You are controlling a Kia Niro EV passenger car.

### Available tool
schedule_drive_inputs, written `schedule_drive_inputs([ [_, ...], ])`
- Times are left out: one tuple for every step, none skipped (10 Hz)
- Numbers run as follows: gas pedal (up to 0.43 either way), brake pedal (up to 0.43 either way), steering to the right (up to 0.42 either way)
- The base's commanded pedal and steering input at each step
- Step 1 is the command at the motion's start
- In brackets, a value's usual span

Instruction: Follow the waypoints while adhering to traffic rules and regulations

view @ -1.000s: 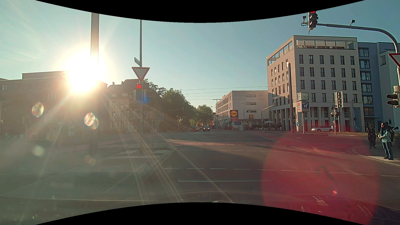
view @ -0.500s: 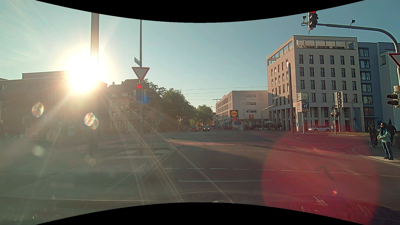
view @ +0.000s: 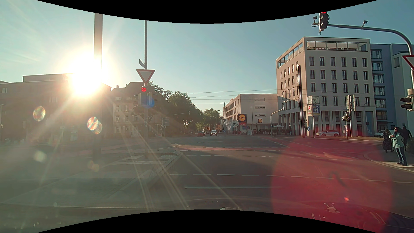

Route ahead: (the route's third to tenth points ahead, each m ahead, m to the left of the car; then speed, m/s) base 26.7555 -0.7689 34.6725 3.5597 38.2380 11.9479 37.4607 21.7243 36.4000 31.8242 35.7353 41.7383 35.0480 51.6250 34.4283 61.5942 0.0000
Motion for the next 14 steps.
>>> schedule_drive_inputs([
  [0.0,0.226,-0.002],
  [0.0,0.226,-0.002],
  [0.0,0.226,-0.002],
  [0.0,0.226,-0.002],
  [0.0,0.226,-0.002],
  [0.0,0.226,-0.002],
  [0.0,0.226,-0.002],
  [0.0,0.226,-0.002],
  [0.0,0.226,-0.002],
  [0.0,0.226,-0.002],
  [0.0,0.226,-0.002],
  [0.0,0.226,-0.002],
  [0.0,0.226,-0.002],
  [0.0,0.226,-0.002],
])
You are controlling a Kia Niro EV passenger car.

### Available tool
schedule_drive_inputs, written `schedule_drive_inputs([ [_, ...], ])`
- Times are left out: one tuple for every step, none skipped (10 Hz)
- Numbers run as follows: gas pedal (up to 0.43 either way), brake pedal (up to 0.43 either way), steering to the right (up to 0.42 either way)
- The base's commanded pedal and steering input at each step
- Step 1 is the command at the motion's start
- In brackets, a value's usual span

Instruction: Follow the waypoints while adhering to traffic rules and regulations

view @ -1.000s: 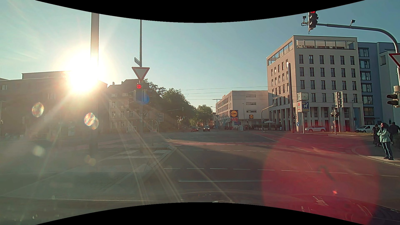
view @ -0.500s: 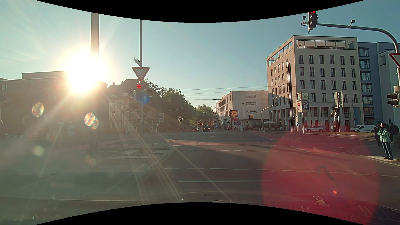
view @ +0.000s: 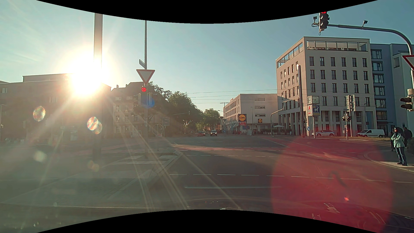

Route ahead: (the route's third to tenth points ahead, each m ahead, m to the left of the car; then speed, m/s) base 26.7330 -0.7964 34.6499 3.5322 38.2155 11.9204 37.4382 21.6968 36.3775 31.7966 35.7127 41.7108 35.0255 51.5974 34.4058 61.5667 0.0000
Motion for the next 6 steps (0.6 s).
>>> schedule_drive_inputs([
  [0.0,0.226,-0.002],
  [0.0,0.226,-0.002],
  [0.0,0.226,-0.002],
  [0.0,0.226,-0.002],
  [0.0,0.226,-0.002],
  [0.0,0.226,-0.002],
])
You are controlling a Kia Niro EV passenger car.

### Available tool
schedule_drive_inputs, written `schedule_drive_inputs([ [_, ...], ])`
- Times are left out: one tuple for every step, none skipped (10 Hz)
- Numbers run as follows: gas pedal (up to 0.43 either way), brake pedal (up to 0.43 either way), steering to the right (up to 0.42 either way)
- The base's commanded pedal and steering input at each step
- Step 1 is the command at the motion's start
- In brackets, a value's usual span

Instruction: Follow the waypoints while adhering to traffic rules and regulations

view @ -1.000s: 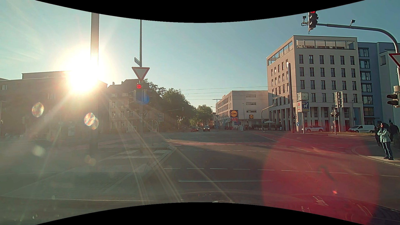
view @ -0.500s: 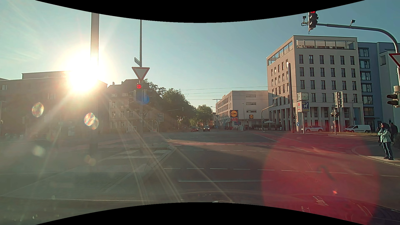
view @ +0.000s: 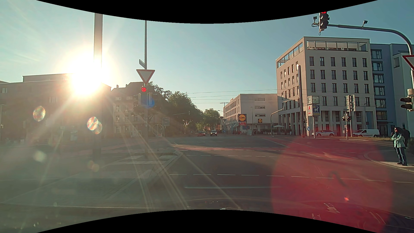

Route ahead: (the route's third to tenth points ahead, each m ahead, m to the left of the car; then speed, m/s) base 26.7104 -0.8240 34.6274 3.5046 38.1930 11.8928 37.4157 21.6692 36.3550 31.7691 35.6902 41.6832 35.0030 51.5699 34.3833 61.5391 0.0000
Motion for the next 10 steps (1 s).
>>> schedule_drive_inputs([
  [0.0,0.226,-0.002],
  [0.0,0.226,-0.002],
  [0.0,0.226,-0.002],
  [0.0,0.226,-0.002],
  [0.0,0.226,-0.002],
  [0.0,0.226,-0.002],
  [0.0,0.226,-0.002],
  [0.0,0.226,-0.002],
  [0.0,0.226,-0.002],
  [0.0,0.226,-0.002],
])
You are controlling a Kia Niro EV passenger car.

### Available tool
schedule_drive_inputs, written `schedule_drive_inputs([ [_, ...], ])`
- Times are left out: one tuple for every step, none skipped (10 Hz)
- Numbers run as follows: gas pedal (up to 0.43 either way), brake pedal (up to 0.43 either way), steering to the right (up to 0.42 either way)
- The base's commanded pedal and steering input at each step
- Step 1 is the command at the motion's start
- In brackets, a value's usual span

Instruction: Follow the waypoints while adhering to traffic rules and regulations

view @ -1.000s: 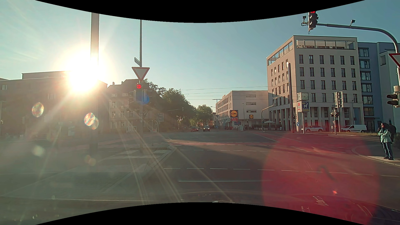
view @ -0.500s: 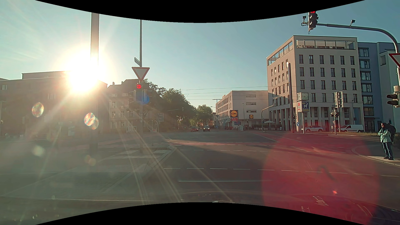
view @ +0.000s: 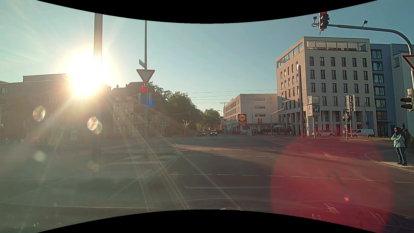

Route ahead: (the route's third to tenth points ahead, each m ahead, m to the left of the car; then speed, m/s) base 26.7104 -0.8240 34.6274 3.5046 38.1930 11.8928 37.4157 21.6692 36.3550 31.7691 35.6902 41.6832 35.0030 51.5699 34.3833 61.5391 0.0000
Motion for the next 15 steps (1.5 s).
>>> schedule_drive_inputs([
  [0.0,0.226,-0.002],
  [0.0,0.226,-0.002],
  [0.0,0.226,-0.002],
  [0.0,0.226,-0.002],
  [0.0,0.226,-0.002],
  [0.0,0.226,-0.002],
  [0.0,0.226,-0.002],
  [0.0,0.226,-0.002],
  [0.0,0.226,-0.002],
  [0.0,0.226,-0.002],
  [0.0,0.226,-0.002],
  [0.0,0.226,-0.002],
  [0.0,0.226,-0.002],
  [0.0,0.226,-0.002],
  [0.0,0.226,-0.002],
])
